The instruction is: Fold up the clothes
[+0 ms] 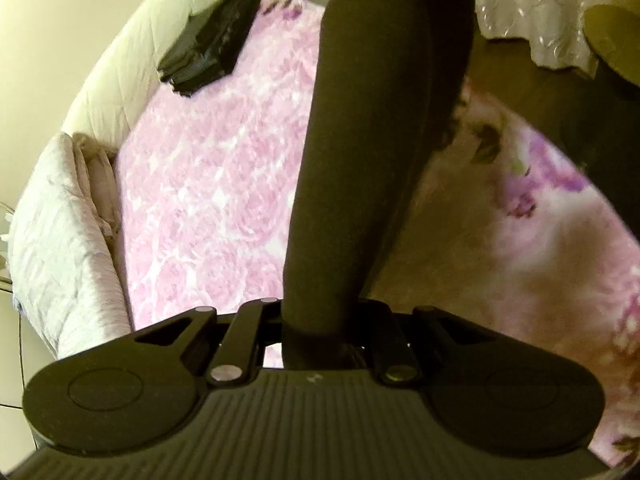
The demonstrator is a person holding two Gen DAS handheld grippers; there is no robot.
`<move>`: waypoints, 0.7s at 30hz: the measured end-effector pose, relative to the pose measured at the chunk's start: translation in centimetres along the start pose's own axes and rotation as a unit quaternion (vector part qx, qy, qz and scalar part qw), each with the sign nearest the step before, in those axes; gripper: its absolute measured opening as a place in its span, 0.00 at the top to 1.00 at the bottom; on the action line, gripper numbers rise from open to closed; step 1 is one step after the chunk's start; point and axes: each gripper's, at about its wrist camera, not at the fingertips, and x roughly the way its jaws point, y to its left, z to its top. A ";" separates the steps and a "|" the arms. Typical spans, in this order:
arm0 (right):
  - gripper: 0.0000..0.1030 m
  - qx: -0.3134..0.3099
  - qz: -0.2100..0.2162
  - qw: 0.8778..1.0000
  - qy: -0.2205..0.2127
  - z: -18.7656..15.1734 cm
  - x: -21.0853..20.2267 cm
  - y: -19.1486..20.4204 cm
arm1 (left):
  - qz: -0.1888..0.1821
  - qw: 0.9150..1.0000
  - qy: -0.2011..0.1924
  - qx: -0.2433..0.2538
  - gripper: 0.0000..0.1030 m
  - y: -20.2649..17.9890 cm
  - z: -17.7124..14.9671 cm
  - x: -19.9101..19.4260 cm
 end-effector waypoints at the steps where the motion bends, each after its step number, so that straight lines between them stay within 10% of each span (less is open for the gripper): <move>1: 0.82 0.002 -0.002 1.000 0.000 0.0 -0.8 -0.1 | 0.002 1.000 -0.004 0.001 0.89 0.0 0.3 -0.9; 12: 0.82 0.043 -0.032 0.999 0.001 -3.1 -7.5 -1.4 | 0.011 0.999 -0.034 0.013 0.89 -0.4 6.4 -4.5; 21: 0.82 0.076 -0.036 0.996 -0.001 -10.4 -9.5 -7.2 | -0.008 0.998 -0.047 0.031 0.89 2.3 17.3 -1.1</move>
